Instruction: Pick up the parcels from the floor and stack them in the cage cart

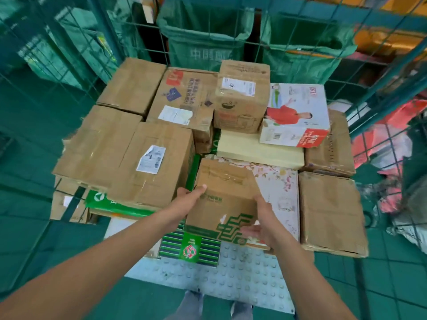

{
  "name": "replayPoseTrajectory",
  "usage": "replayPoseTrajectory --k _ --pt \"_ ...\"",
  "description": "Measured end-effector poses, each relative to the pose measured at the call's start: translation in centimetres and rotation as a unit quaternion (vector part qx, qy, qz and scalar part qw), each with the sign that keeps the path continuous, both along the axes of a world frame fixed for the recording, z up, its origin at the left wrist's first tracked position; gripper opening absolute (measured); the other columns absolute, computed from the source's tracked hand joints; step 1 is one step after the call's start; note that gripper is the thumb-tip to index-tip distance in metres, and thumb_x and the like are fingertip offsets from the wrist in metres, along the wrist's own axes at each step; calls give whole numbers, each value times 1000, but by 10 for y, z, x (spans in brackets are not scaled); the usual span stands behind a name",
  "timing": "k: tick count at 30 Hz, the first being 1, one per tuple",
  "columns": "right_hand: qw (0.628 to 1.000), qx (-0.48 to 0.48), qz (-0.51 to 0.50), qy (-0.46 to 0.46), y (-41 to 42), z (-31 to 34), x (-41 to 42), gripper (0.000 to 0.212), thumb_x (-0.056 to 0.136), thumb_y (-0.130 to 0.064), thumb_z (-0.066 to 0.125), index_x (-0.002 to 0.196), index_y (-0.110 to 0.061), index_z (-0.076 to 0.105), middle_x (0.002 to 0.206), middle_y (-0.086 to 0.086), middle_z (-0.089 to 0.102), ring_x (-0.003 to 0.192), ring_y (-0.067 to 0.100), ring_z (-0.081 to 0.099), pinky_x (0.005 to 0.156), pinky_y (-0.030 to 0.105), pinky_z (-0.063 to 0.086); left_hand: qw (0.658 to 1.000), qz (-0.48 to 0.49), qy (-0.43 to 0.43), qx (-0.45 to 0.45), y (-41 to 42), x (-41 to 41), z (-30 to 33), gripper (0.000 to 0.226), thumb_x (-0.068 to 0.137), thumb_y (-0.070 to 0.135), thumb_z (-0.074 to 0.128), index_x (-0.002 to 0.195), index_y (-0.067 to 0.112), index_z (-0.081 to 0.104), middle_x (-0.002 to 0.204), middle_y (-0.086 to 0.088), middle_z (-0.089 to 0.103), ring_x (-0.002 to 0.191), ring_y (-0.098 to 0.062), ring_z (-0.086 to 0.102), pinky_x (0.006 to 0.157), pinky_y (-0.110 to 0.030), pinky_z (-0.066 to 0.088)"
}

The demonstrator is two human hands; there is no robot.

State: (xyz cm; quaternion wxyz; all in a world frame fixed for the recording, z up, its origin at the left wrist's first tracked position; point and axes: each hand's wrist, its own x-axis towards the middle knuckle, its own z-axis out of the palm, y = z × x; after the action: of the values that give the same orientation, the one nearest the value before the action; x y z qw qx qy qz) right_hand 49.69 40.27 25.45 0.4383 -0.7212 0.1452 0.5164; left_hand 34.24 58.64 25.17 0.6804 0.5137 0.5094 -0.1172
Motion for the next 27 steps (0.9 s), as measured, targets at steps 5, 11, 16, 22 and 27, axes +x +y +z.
replayPoseTrajectory --k 5,11,16,22,27 --pt "999 -4 2 -50 21 -17 5 33 107 -39 40 132 -19 32 119 12 55 105 38 69 92 54 60 999 -22 20 26 19 12 -10 50 102 37 56 141 13 36 126 -6 60 112 -18 59 95 -39 51" --pt "995 6 85 -48 63 -31 16 58 108 -55 36 158 -38 14 147 1 43 121 35 57 103 48 51 994 -59 8 88 35 20 -16 74 101 32 57 163 31 15 159 6 38 144 -24 40 120 -47 33" --pt "990 -2 128 -60 83 -41 14 48 109 -35 38 153 -35 18 139 6 47 115 33 57 90 42 50 991 -86 34 95 35 24 -24 82 101 29 59 165 33 9 168 4 25 151 -26 31 122 -45 31" --pt "980 19 168 -100 86 -45 14 67 109 -45 37 161 -42 -5 146 -5 38 133 29 49 109 49 44 992 -86 39 85 43 30 -34 83 99 30 59 165 35 9 169 6 21 151 -26 31 122 -47 32" --pt "967 -23 217 -132 80 -55 17 68 111 -40 28 159 -42 -20 141 7 41 126 30 47 116 54 40 993 -89 27 75 44 35 -35 81 99 31 61 164 38 13 170 7 19 153 -24 25 124 -43 25"
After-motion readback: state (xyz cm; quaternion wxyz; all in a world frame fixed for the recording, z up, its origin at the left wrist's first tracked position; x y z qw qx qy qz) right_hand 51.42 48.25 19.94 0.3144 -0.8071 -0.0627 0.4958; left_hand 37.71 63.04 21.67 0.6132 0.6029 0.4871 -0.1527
